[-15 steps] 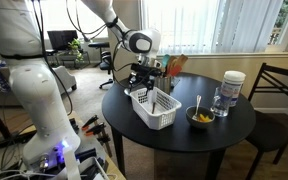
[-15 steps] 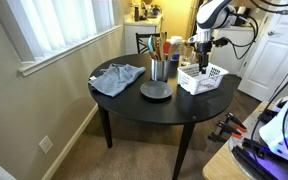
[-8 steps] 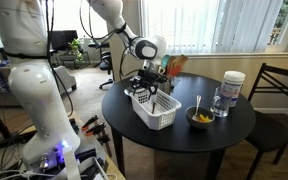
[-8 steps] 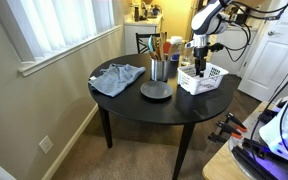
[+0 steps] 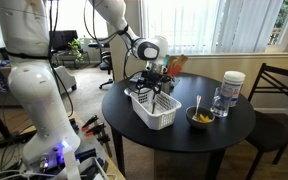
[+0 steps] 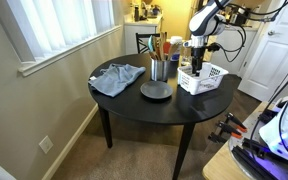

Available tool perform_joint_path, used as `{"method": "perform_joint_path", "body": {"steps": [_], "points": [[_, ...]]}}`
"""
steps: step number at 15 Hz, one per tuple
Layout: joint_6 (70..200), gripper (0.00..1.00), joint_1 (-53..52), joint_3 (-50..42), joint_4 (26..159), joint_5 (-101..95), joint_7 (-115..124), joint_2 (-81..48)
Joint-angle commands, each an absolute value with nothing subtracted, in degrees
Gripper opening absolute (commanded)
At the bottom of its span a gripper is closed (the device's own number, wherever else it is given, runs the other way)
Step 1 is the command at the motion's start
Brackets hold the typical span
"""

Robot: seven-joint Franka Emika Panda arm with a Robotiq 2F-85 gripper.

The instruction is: Remove the wooden spoon from the basket and put it in the spoon holder.

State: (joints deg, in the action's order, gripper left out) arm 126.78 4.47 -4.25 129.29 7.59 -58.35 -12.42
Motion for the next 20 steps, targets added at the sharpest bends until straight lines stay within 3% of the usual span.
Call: {"method": "perform_joint_path", "body": {"steps": [1,20], "points": [[130.8,1.0,5.9,-3.5,129.8,6.0,-57.6,-13.6],[144.5,1.0,4.8,-3.1,136.2,-10.6,-38.9,-18.4]]}}
